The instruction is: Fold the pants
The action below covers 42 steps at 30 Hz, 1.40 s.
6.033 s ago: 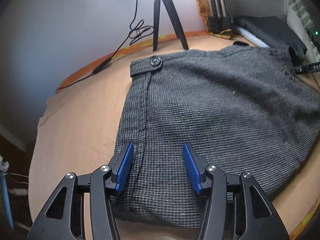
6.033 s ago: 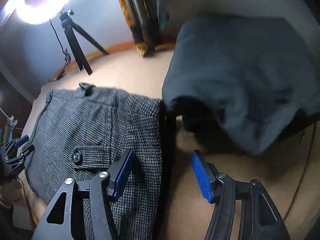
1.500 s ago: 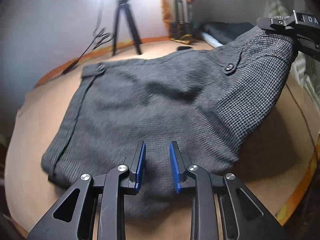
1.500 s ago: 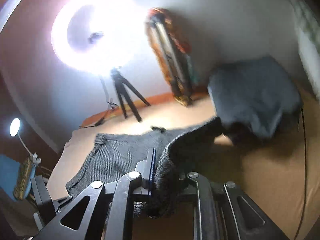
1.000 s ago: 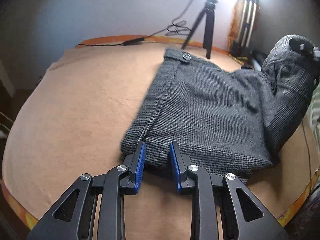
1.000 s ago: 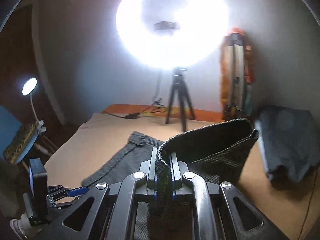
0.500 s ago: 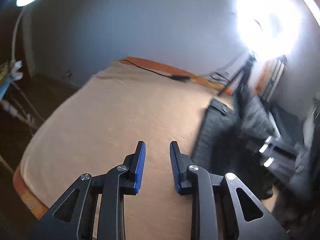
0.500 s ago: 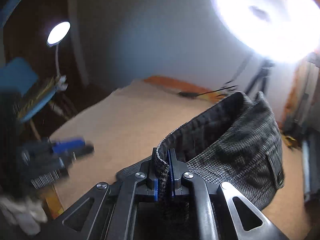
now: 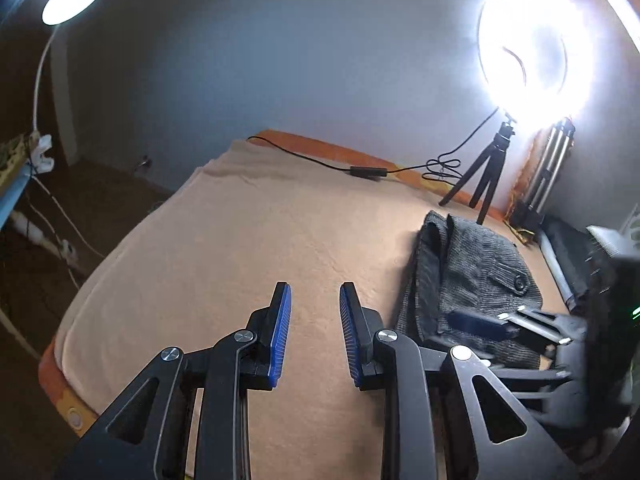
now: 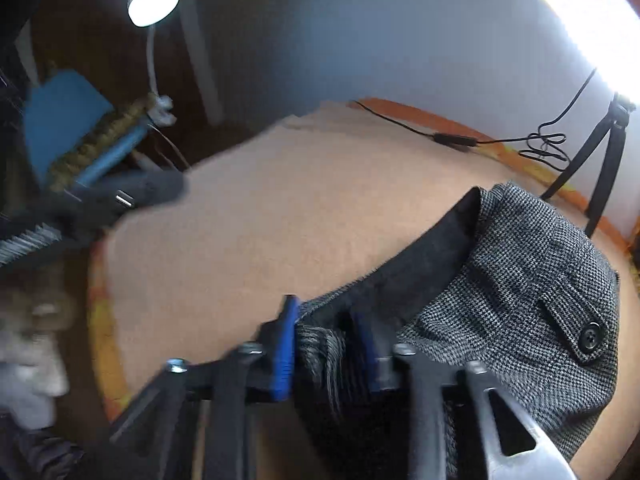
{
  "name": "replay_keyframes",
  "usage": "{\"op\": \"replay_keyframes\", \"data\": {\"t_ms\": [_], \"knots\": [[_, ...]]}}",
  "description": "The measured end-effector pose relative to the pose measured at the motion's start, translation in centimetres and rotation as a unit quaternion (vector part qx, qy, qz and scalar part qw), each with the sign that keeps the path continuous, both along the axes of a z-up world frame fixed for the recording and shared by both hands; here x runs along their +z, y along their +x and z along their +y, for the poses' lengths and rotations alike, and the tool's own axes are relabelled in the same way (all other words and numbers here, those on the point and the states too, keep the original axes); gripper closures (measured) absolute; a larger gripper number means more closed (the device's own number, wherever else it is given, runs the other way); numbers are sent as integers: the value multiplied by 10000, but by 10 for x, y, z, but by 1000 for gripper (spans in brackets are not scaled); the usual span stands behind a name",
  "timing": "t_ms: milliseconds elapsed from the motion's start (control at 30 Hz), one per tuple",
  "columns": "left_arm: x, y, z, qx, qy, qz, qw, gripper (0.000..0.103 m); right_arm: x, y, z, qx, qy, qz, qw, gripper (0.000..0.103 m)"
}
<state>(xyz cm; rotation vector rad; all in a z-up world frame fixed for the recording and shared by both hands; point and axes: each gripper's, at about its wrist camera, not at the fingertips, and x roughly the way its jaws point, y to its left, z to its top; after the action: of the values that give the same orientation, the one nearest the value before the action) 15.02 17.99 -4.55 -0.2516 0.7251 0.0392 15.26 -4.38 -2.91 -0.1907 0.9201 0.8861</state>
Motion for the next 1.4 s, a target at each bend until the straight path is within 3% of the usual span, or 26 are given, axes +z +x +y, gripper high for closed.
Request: {"op": "replay_keyframes", "data": {"t_ms": [100,200,333,433,533,600,767,833,1033,1067,1100,1133,1233,1300,1400], "knots": [[1,0,-8,-134,-35,-15,9999,80,17,1,-25,90,288,-6,9995,57],[0,-1,-30,-480,-26,41,9988,80,32,18,-55,-162,407,-135,9990,52],[-6,0,-68,-1027,86,96,9946,80,42,64,-96,-701,562,-89,9959,51],[-14,4,-93,-1382,281,180,9898,80,42,99,-108,-794,578,-97,9951,51],[-25,11,-108,-1650,316,387,9850,79,34,130,-103,-714,435,-1,9965,49],[-30,11,-112,-1679,450,385,9840,68,27,144,-95,-640,233,-58,9977,47],[-40,16,-110,-1745,482,501,9822,62,5,171,-68,-247,12,188,9995,39],[-44,18,-111,-1808,521,542,9806,61,-6,176,-56,-9,-104,412,9991,36],[-49,20,-114,-1922,754,546,9769,55,-25,178,-43,258,-344,523,9977,36],[-50,20,-114,-1938,754,562,9765,55,-27,177,-42,284,-342,533,9976,40],[-51,21,-114,-1961,735,591,9760,55,-28,176,-43,305,-335,555,9974,57],[-53,22,-114,-1961,716,606,9761,55,-30,175,-43,315,-363,589,9971,64],[-57,23,-112,-1985,681,620,9758,60,-31,170,-44,331,-387,437,9977,74],[-57,21,-112,-2031,700,577,9749,75,-24,165,-46,344,-376,267,9983,79],[-55,17,-113,-2061,776,489,9742,84,-13,167,-54,201,-205,225,9993,80]]}}
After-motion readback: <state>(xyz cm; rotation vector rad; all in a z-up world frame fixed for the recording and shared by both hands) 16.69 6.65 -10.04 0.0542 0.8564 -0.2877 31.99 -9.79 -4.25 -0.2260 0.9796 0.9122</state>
